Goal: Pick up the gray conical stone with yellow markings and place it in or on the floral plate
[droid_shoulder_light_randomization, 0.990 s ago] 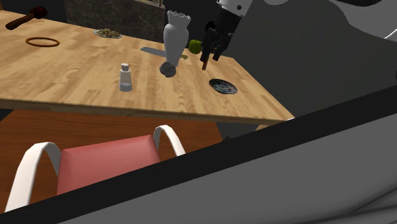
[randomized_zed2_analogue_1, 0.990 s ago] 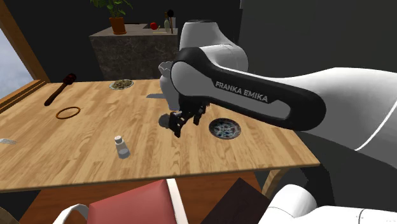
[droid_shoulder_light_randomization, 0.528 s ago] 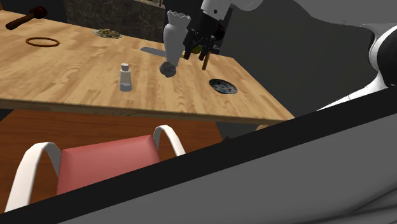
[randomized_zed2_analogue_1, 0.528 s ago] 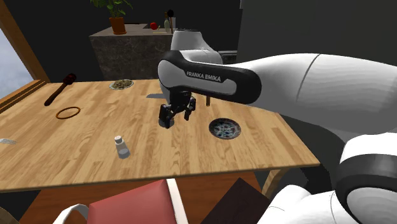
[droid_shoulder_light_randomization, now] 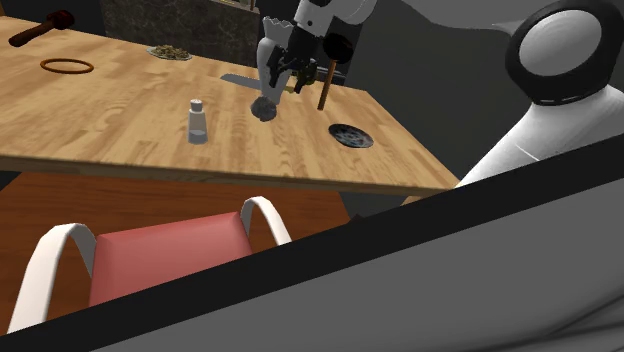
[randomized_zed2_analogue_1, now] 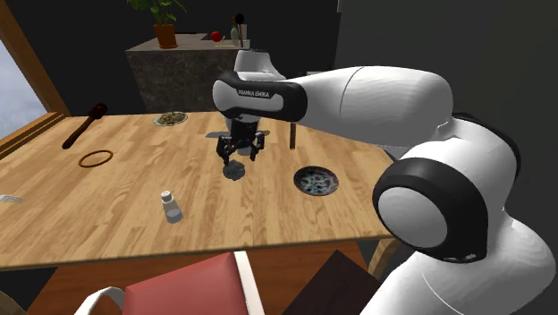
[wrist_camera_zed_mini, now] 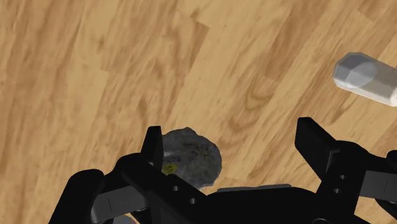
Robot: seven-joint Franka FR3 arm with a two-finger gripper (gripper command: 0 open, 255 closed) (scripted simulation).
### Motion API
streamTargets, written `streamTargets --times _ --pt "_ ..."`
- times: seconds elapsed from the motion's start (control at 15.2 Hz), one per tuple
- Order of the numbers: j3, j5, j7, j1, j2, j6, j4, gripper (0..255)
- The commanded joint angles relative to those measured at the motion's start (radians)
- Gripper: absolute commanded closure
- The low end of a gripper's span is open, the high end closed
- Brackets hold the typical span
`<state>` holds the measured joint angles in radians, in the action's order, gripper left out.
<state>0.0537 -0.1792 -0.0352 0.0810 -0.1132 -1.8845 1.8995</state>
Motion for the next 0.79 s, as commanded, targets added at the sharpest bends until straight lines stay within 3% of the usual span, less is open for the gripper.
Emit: streamTargets --times 0.0,0.73 --pt "0.010 -0.018 -0.013 0.008 0.073 -0.013 -0.057 0" --pt "0.052 -0.136 -0.080 0.081 0.502 0.015 -0.493 0"
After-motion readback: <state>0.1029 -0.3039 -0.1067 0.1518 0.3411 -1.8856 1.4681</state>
